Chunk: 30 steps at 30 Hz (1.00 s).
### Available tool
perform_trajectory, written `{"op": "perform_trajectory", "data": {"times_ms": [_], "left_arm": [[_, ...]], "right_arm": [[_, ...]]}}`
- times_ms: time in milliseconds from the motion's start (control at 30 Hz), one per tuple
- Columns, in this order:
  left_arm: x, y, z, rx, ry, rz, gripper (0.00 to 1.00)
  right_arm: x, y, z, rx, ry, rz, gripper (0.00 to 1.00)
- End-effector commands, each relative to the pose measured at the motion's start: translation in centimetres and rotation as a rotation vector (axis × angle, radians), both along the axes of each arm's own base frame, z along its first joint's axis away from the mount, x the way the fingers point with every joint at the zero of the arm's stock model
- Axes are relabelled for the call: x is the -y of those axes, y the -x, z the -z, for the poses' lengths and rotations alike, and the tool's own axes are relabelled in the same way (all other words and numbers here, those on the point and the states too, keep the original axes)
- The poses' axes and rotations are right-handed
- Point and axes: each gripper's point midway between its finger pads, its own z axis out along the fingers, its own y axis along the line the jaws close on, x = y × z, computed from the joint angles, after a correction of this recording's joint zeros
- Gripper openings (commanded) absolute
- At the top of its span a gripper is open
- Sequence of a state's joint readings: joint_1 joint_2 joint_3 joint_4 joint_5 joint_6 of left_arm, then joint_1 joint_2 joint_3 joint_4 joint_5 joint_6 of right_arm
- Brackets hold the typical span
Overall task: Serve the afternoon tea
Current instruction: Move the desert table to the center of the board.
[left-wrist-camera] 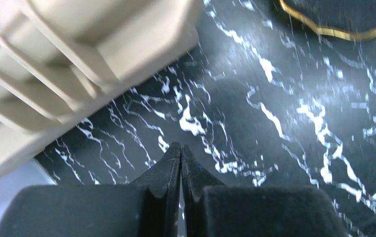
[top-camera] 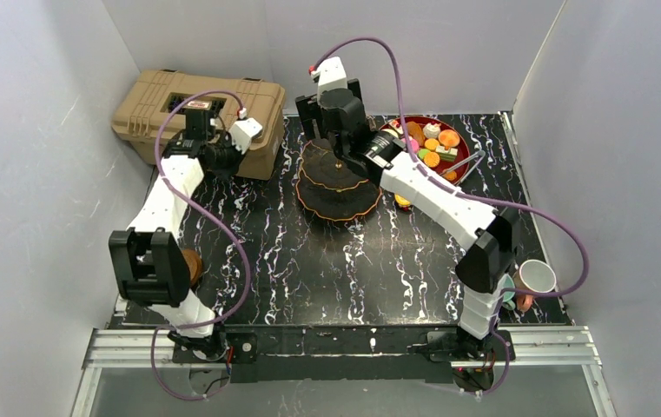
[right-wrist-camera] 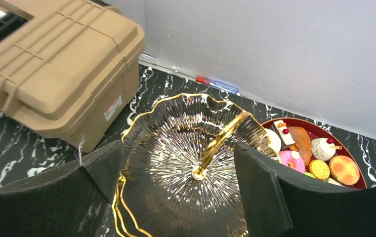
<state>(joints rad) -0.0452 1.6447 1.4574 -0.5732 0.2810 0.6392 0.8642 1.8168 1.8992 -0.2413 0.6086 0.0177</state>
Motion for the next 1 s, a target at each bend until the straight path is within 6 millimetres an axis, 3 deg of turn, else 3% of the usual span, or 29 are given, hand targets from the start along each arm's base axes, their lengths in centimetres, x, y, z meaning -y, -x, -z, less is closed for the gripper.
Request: {"op": "perform_trajectory", "data": {"times_ms": [0, 100, 167, 267, 400, 500, 633, 733, 867, 967], "left_arm": [[-1.2, 4.5, 0.9, -0.04, -0.133, 0.131, 0.0], [-2.8, 2.1, 2.1, 0.018, -0.225, 0.087, 0.0], [-2.8, -0.4, 1.8, 0.063, -0.234, 0.061, 0.0], [-1.1, -4.1, 1.0, 0.137, -0.281, 0.085, 0.0], [2.5, -7.3, 0.5, 0.187, -0.307, 0.147, 0.0], [4.8, -8.5, 0.1, 0.192, -0.29, 0.173, 0.0], [5.9, -9.3, -1.0, 0.225, -0.275, 0.177, 0.0], [5.8, -8.4, -2.7, 0.234, -0.253, 0.159, 0.0], [6.1, -2.8, -5.1, 0.161, -0.159, 0.189, 0.0], [6.5, 2.4, -6.9, 0.087, -0.047, 0.188, 0.28]], "right_arm": [[0.7, -1.5, -2.4, 0.061, -0.039, 0.06, 0.89], [0.3, -2.0, -2.1, 0.065, -0.044, 0.062, 0.87], [0.1, -2.2, -1.7, 0.062, -0.039, 0.065, 0.86], [0.3, -2.4, -1.3, 0.057, -0.031, 0.077, 0.85], [0.7, -2.5, -1.3, 0.062, -0.037, 0.089, 0.83], [0.9, -2.6, -1.2, 0.06, -0.037, 0.095, 0.83], [1.1, -2.8, -1.0, 0.052, -0.05, 0.093, 0.83], [1.0, -3.0, -1.0, 0.044, -0.048, 0.089, 0.83], [1.6, -3.1, -1.2, 0.033, -0.05, 0.132, 0.87], [2.1, -2.9, -2.0, 0.04, -0.075, 0.154, 0.91]]}}
